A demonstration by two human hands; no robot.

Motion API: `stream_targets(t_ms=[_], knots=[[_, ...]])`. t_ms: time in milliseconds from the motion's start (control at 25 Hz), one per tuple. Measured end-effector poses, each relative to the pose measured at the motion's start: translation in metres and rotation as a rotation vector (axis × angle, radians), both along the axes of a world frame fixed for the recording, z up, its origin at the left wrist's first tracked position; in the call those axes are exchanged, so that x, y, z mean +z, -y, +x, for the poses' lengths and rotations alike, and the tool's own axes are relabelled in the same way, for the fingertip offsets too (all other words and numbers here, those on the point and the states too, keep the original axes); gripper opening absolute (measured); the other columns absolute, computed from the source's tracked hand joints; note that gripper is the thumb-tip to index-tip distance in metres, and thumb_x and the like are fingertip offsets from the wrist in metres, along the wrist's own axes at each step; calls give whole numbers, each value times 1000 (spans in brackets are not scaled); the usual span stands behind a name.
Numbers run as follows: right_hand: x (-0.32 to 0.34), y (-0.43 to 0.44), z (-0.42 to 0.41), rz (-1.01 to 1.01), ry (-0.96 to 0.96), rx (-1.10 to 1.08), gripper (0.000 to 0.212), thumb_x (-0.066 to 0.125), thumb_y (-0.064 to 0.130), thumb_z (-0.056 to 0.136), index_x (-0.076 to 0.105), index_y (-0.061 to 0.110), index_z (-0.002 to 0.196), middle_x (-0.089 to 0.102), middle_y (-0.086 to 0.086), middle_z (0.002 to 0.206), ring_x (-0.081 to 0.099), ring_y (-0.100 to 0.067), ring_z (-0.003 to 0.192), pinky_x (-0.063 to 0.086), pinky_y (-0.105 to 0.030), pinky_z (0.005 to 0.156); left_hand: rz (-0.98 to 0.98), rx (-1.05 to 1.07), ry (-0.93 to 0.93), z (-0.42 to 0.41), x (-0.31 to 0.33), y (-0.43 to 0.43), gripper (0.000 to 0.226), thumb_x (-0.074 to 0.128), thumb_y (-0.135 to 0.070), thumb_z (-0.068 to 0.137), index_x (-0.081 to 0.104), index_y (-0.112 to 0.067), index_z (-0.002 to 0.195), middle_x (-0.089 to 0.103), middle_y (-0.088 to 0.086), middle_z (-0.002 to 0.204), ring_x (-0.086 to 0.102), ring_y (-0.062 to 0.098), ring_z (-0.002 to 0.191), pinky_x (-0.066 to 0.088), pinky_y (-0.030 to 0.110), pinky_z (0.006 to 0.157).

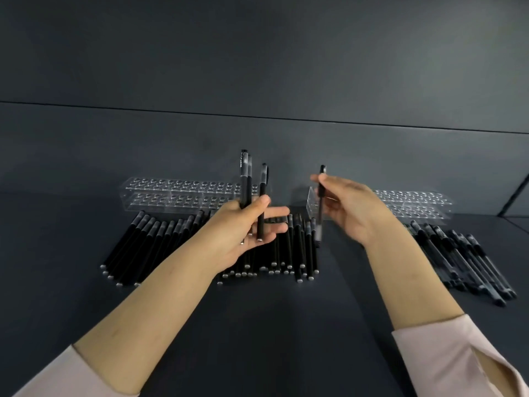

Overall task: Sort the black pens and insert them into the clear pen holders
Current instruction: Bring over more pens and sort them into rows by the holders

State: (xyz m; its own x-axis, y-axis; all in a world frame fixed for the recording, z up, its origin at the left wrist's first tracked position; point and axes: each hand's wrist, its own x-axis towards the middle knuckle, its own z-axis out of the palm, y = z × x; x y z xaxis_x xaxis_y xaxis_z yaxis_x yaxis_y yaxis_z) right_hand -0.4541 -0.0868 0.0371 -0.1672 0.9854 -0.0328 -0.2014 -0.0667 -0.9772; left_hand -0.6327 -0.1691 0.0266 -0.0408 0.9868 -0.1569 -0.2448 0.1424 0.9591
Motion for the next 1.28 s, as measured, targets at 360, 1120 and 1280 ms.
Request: stream_targets(t_ms=[360, 1120, 1280], knots=[[-13, -35, 132, 80, 654, -282, 17, 76, 19, 81, 71, 14, 98, 69, -7, 88, 61, -18, 73, 53, -25, 65, -108, -45, 71, 76, -5, -21, 22, 52, -20, 100, 65, -6, 111, 76, 7, 98, 64, 9, 65, 53, 18, 56], [-1, 2, 50, 182, 328, 96, 15, 67, 26, 89, 72, 13, 94, 71, -1, 85, 61, -9, 72, 52, -23, 65, -55, -93, 20, 66, -3, -8, 20, 55, -18, 98, 68, -6, 108, 76, 8, 98, 74, 14, 77, 59, 22, 65], [2, 7, 6, 105, 44, 151, 2, 68, 13, 87, 67, 13, 85, 66, -1, 77, 60, -10, 66, 51, -21, 61, -17, -76, -2, 34, 1, 2, 22, 54, -19, 98, 67, -6, 110, 76, 9, 99, 74, 18, 87, 60, 25, 73]])
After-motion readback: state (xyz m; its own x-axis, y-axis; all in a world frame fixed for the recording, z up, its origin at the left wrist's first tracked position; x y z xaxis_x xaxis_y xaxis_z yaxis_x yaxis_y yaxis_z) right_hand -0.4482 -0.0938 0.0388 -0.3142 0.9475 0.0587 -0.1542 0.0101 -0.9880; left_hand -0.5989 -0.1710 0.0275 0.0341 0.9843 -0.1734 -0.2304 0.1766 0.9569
